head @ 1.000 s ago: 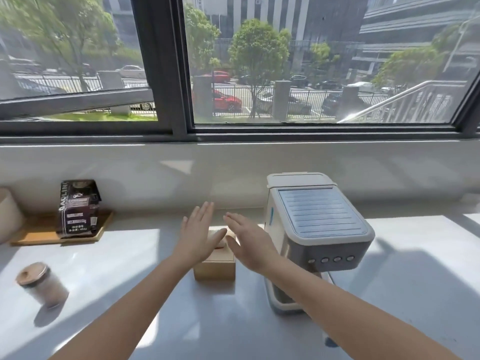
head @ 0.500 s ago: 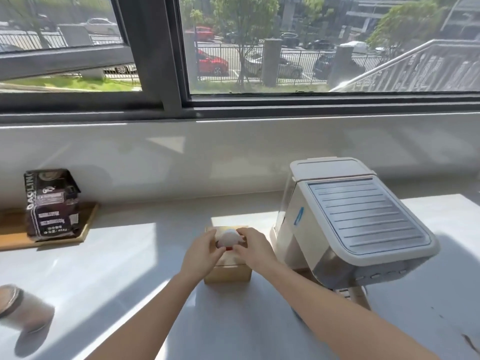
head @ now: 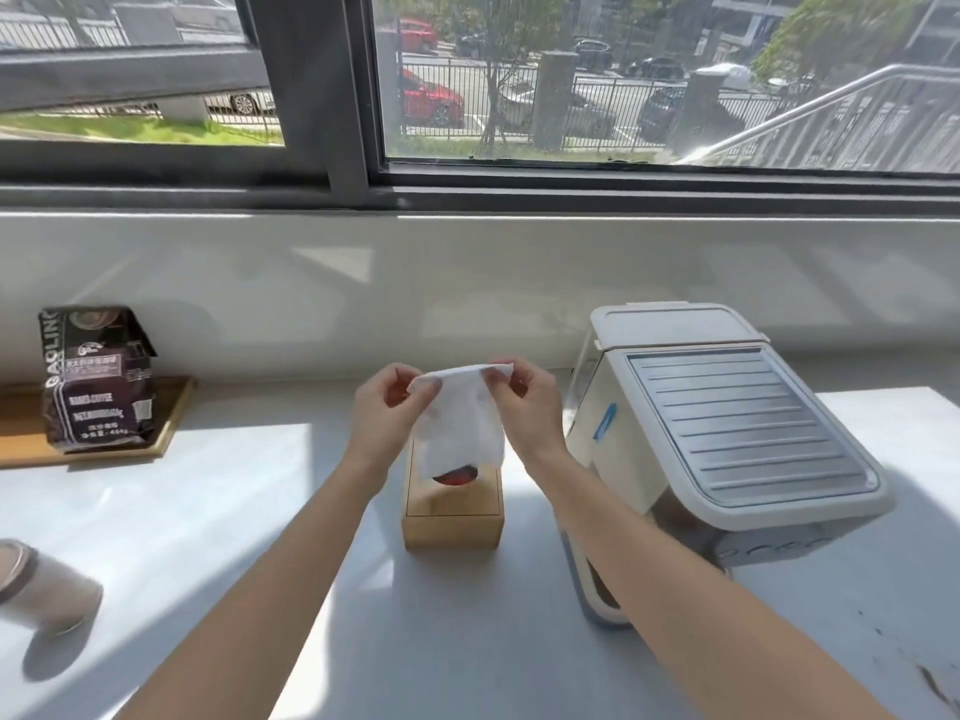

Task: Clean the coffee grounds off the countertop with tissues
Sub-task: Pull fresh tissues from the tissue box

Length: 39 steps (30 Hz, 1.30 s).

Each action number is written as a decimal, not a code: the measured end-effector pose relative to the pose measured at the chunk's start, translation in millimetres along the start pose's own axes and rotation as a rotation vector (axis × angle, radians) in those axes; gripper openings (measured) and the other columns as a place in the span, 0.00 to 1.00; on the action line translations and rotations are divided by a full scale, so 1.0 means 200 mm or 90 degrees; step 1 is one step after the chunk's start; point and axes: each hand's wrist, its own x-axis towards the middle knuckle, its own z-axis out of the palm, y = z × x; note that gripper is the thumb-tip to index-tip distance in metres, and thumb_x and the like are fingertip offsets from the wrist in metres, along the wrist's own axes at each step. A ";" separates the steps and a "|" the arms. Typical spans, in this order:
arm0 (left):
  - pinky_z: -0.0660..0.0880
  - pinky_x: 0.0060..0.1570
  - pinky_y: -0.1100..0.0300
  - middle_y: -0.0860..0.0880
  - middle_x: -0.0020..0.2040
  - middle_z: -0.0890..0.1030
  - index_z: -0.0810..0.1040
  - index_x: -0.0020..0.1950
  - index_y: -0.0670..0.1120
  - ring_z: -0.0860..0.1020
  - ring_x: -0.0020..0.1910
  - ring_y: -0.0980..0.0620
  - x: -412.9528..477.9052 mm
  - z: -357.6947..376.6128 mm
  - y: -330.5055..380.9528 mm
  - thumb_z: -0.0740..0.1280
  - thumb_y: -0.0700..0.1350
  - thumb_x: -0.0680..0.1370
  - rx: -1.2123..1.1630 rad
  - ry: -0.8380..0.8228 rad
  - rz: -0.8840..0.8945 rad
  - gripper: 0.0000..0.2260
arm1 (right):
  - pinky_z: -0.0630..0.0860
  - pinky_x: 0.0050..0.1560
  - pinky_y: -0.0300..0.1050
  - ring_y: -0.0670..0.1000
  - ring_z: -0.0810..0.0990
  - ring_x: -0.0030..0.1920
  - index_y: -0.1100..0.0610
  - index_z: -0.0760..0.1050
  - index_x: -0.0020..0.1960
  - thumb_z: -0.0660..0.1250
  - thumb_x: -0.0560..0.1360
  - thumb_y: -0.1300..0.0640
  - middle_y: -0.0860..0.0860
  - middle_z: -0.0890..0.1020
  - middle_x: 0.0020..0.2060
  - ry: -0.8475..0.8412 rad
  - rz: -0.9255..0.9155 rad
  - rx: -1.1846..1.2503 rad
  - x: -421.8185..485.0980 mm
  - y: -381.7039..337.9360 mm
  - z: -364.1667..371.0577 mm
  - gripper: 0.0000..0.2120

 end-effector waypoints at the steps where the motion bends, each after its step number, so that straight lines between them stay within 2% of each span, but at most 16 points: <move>1: 0.70 0.32 0.69 0.54 0.32 0.75 0.77 0.39 0.48 0.73 0.32 0.59 0.01 -0.02 0.06 0.69 0.44 0.74 -0.036 -0.041 -0.032 0.05 | 0.70 0.36 0.42 0.49 0.73 0.34 0.57 0.78 0.39 0.65 0.75 0.58 0.51 0.76 0.31 -0.016 0.005 0.029 0.01 -0.04 0.00 0.08; 3: 0.74 0.35 0.64 0.53 0.36 0.79 0.80 0.45 0.47 0.76 0.36 0.54 0.03 -0.06 0.13 0.67 0.46 0.76 -0.101 -0.172 -0.138 0.04 | 0.68 0.33 0.40 0.48 0.71 0.31 0.61 0.76 0.37 0.65 0.75 0.59 0.51 0.72 0.30 -0.071 0.051 0.058 0.03 -0.10 -0.02 0.09; 5: 0.75 0.37 0.63 0.51 0.40 0.80 0.80 0.50 0.45 0.78 0.37 0.55 0.03 -0.11 0.13 0.66 0.46 0.76 -0.057 -0.281 -0.220 0.07 | 0.68 0.28 0.36 0.45 0.71 0.28 0.57 0.76 0.37 0.65 0.74 0.61 0.47 0.73 0.28 -0.171 0.127 0.030 0.01 -0.10 -0.05 0.08; 8: 0.71 0.35 0.68 0.52 0.36 0.76 0.77 0.42 0.48 0.74 0.35 0.57 -0.03 -0.13 0.03 0.68 0.44 0.75 0.182 -0.363 -0.257 0.02 | 0.68 0.25 0.32 0.45 0.72 0.27 0.53 0.75 0.33 0.64 0.71 0.61 0.45 0.73 0.26 -0.311 0.245 -0.112 -0.04 0.02 -0.11 0.09; 10: 0.67 0.36 0.64 0.52 0.35 0.73 0.76 0.39 0.47 0.71 0.37 0.53 -0.09 -0.12 -0.09 0.69 0.43 0.74 0.345 -0.401 -0.229 0.05 | 0.67 0.31 0.38 0.50 0.69 0.33 0.59 0.71 0.34 0.64 0.69 0.61 0.53 0.70 0.31 -0.371 0.262 -0.231 -0.08 0.14 -0.13 0.06; 13: 0.67 0.38 0.58 0.52 0.34 0.73 0.74 0.34 0.48 0.72 0.37 0.50 -0.15 -0.07 -0.24 0.69 0.42 0.72 0.396 -0.322 -0.160 0.08 | 0.65 0.36 0.43 0.50 0.70 0.35 0.67 0.73 0.38 0.66 0.68 0.59 0.53 0.72 0.33 -0.323 0.187 -0.350 -0.15 0.29 -0.12 0.10; 16: 0.75 0.45 0.55 0.51 0.42 0.77 0.77 0.38 0.47 0.78 0.44 0.50 -0.16 -0.02 -0.33 0.68 0.42 0.70 0.413 -0.192 -0.099 0.02 | 0.65 0.34 0.44 0.49 0.71 0.32 0.58 0.74 0.35 0.66 0.68 0.57 0.51 0.75 0.33 -0.247 0.139 -0.379 -0.18 0.34 -0.09 0.06; 18: 0.74 0.50 0.54 0.53 0.49 0.76 0.77 0.39 0.48 0.77 0.50 0.51 -0.13 -0.01 -0.37 0.67 0.43 0.71 0.411 -0.148 -0.060 0.01 | 0.66 0.33 0.44 0.50 0.72 0.32 0.55 0.74 0.34 0.65 0.68 0.56 0.51 0.78 0.33 -0.233 0.136 -0.363 -0.16 0.34 -0.06 0.05; 20: 0.72 0.52 0.55 0.56 0.55 0.74 0.75 0.38 0.50 0.74 0.56 0.54 -0.10 0.00 -0.40 0.67 0.43 0.71 0.413 -0.108 -0.038 0.02 | 0.65 0.34 0.45 0.52 0.72 0.34 0.57 0.75 0.37 0.64 0.69 0.56 0.54 0.79 0.35 -0.223 0.129 -0.357 -0.13 0.34 -0.04 0.05; 23: 0.69 0.46 0.57 0.57 0.47 0.80 0.73 0.36 0.56 0.76 0.52 0.52 -0.06 0.02 -0.42 0.67 0.42 0.70 0.422 -0.080 -0.040 0.08 | 0.63 0.34 0.45 0.52 0.68 0.33 0.60 0.74 0.38 0.64 0.67 0.56 0.55 0.77 0.32 -0.216 0.128 -0.375 -0.09 0.34 0.02 0.06; 26: 0.68 0.46 0.57 0.59 0.39 0.79 0.71 0.34 0.60 0.76 0.49 0.54 -0.05 0.04 -0.44 0.67 0.44 0.69 0.427 -0.060 -0.051 0.11 | 0.67 0.35 0.46 0.54 0.73 0.36 0.58 0.76 0.38 0.65 0.67 0.56 0.55 0.79 0.35 -0.221 0.110 -0.383 -0.06 0.36 0.06 0.05; 30: 0.69 0.53 0.54 0.56 0.44 0.80 0.75 0.46 0.56 0.75 0.52 0.52 -0.02 0.02 -0.46 0.68 0.46 0.69 0.451 -0.057 -0.064 0.08 | 0.73 0.44 0.50 0.52 0.75 0.46 0.52 0.74 0.37 0.66 0.68 0.58 0.49 0.79 0.39 -0.225 0.071 -0.372 -0.06 0.38 0.08 0.03; 32: 0.67 0.55 0.54 0.54 0.46 0.81 0.78 0.51 0.56 0.75 0.53 0.52 -0.01 0.01 -0.46 0.68 0.47 0.70 0.500 -0.080 -0.060 0.11 | 0.71 0.41 0.45 0.50 0.74 0.43 0.49 0.71 0.37 0.64 0.68 0.63 0.46 0.77 0.38 -0.210 0.073 -0.339 -0.06 0.38 0.08 0.09; 33: 0.67 0.54 0.55 0.54 0.45 0.82 0.81 0.50 0.56 0.76 0.52 0.52 -0.01 0.00 -0.44 0.68 0.47 0.71 0.511 -0.079 -0.042 0.09 | 0.69 0.40 0.43 0.49 0.73 0.40 0.49 0.70 0.36 0.63 0.68 0.64 0.44 0.76 0.36 -0.192 0.073 -0.310 -0.06 0.38 0.07 0.11; 36: 0.69 0.47 0.60 0.54 0.42 0.80 0.83 0.41 0.51 0.78 0.48 0.51 0.01 0.00 -0.34 0.70 0.45 0.71 0.384 -0.047 0.049 0.02 | 0.68 0.38 0.39 0.47 0.72 0.36 0.49 0.70 0.41 0.62 0.71 0.64 0.44 0.75 0.35 -0.124 0.037 -0.213 -0.03 0.30 0.06 0.09; 39: 0.70 0.45 0.66 0.58 0.45 0.80 0.80 0.40 0.49 0.78 0.47 0.57 0.04 0.00 -0.15 0.70 0.43 0.71 0.226 -0.042 0.079 0.02 | 0.70 0.42 0.32 0.42 0.75 0.41 0.52 0.77 0.51 0.63 0.74 0.64 0.47 0.76 0.44 -0.105 -0.060 -0.158 0.02 0.14 0.06 0.11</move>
